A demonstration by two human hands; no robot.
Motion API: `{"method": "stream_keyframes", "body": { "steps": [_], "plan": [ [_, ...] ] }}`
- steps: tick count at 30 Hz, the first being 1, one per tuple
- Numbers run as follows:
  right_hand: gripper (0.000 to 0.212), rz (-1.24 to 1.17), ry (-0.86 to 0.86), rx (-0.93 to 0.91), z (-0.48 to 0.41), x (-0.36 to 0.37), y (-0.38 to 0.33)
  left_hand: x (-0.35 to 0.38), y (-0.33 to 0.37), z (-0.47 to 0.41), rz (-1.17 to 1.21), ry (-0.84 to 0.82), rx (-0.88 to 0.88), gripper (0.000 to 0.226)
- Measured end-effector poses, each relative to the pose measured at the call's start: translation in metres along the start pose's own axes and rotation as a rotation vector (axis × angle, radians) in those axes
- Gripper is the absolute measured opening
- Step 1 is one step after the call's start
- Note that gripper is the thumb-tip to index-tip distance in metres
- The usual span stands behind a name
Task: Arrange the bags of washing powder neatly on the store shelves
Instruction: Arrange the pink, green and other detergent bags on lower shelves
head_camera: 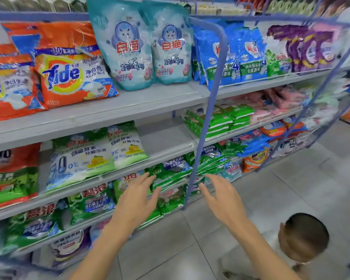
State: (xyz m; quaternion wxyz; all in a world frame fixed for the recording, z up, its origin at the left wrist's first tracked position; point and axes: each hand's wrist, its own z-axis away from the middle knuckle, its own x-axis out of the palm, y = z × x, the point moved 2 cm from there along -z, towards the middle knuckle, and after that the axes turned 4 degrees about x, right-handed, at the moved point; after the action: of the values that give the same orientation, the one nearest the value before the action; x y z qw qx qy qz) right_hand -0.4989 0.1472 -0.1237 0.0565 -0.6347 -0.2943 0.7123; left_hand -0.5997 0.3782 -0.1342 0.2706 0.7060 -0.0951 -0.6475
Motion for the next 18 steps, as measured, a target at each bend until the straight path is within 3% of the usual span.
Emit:
{"method": "stream_keyframes", "body": {
  "steps": [11,18],
  "plan": [
    [0.048,-0.033,0.018,-0.011,-0.085,-0.056,0.094,0.050,0.113,-0.086,-0.021,0.016,0.035,0.055],
    [0.052,-0.048,0.025,0.073,-0.140,-0.076,0.160,0.091,0.159,-0.160,-0.021,-0.035,0.091,0.053]
  ]
}}
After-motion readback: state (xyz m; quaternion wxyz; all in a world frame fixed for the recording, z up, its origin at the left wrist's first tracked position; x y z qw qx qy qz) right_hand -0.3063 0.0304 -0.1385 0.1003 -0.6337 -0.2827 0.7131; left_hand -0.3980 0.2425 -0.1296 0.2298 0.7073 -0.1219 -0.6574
